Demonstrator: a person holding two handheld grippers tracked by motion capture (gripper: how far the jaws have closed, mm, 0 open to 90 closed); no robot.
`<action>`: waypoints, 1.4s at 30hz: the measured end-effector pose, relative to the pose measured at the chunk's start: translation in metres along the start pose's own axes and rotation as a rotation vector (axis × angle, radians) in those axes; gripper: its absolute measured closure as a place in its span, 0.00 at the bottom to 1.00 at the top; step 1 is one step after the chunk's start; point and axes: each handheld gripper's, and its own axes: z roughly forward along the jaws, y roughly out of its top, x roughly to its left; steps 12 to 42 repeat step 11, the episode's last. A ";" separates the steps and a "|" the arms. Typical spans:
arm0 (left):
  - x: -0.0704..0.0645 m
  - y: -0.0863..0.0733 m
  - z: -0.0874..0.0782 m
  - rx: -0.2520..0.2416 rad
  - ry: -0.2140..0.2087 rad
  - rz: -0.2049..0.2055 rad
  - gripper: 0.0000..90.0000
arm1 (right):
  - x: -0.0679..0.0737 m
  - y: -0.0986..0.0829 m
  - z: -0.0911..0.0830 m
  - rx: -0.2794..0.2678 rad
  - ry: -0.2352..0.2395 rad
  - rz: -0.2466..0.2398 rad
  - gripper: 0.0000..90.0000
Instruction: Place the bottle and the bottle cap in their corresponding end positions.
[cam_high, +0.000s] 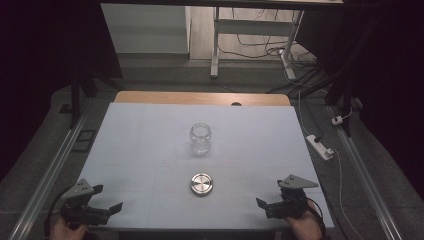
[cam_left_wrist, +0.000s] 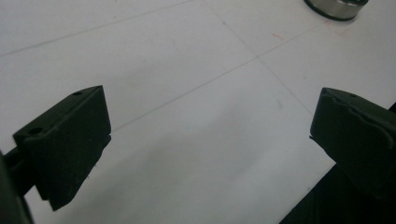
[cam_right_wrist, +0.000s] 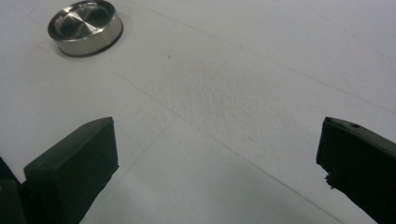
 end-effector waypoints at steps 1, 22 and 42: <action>0.000 -0.002 -0.001 0.004 0.007 -0.006 0.00 | -0.001 -0.002 -0.001 0.002 -0.006 0.005 0.00; 0.001 -0.008 -0.004 0.020 0.030 -0.029 0.00 | -0.003 -0.009 -0.006 0.030 -0.019 0.038 0.00; 0.001 -0.008 -0.004 0.020 0.030 -0.029 0.00 | -0.003 -0.009 -0.006 0.030 -0.019 0.038 0.00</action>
